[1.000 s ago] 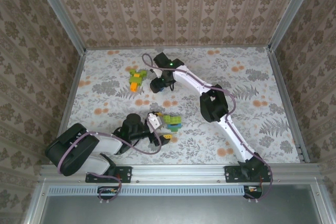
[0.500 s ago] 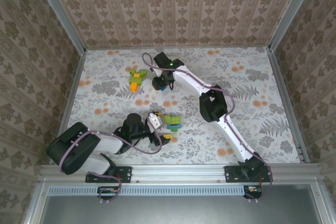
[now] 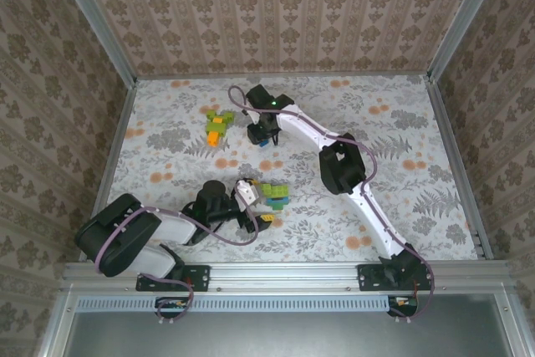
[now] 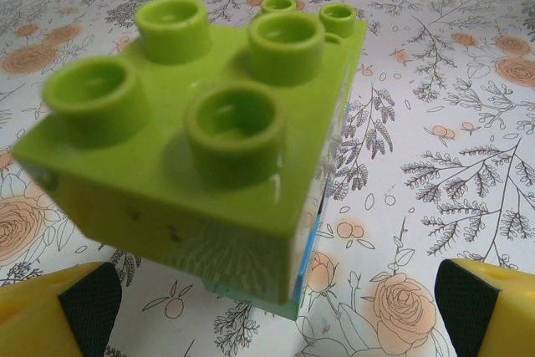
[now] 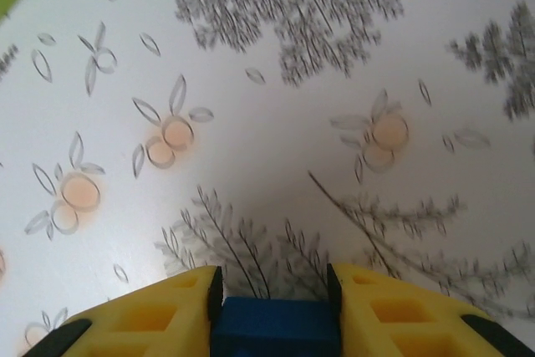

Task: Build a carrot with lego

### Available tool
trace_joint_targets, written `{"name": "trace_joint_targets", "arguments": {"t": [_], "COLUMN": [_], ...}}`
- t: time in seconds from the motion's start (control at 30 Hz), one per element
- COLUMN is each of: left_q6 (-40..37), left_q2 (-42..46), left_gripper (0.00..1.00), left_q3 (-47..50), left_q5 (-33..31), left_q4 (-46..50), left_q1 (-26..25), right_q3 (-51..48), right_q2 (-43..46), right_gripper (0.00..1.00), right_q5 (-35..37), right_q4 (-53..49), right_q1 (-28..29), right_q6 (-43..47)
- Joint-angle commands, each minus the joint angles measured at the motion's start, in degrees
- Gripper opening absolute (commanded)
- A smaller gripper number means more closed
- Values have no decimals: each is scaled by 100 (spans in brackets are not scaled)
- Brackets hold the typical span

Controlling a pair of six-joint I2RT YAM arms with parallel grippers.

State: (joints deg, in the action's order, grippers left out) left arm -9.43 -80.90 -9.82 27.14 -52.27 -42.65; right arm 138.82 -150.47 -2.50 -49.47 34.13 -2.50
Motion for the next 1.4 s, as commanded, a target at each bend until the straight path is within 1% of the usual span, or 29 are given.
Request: {"name": "trace_joint_targets", "arguments": {"t": [0.0,0.13,0.3,0.5,0.63,0.73,0.87,0.93,1.07,1.37], "left_q6": [-44,-46,-61,-90,-87,-84,-79,-77,-82,-96], "left_q2": [-28,-82,-71,-70,-73,-73,-101,-119,-155,-202], "left_gripper": [100,100,100,100,100,100,100,100,100,100], "left_q3": [-99,-108,-110,-151,-143,-151,-162,-178,-204,-239], "left_q5": [51,47,55,55,86,90,96,98,87,64], "left_q4": [-92,-125,-144,-107,-109,-95,-82,-51,-37,-20], "left_q1": [50,50,49,56,64,70,64,71,64,67], "right_q3": [-532,-1546,-3231,-4957,-5949,-6545,-7123,-7336,-7571,-7854], "right_q2": [633,1309,2386,3545,4122,4365,4499,4536,4625,4964], "right_gripper": [36,37,37,38,39,39,39,42,47,47], "right_q5": [476,730,987,1256,1298,1245,1189,1147,1138,1105], "right_q4": [-165,90,609,986,1286,1528,1843,2092,2202,2118], "right_q1": [-129,-269,-380,-433,-460,-460,-465,-463,-463,-460], "right_q6": [-271,-477,-898,-1482,-1819,-2036,-2285,-2384,-2513,-2525]}}
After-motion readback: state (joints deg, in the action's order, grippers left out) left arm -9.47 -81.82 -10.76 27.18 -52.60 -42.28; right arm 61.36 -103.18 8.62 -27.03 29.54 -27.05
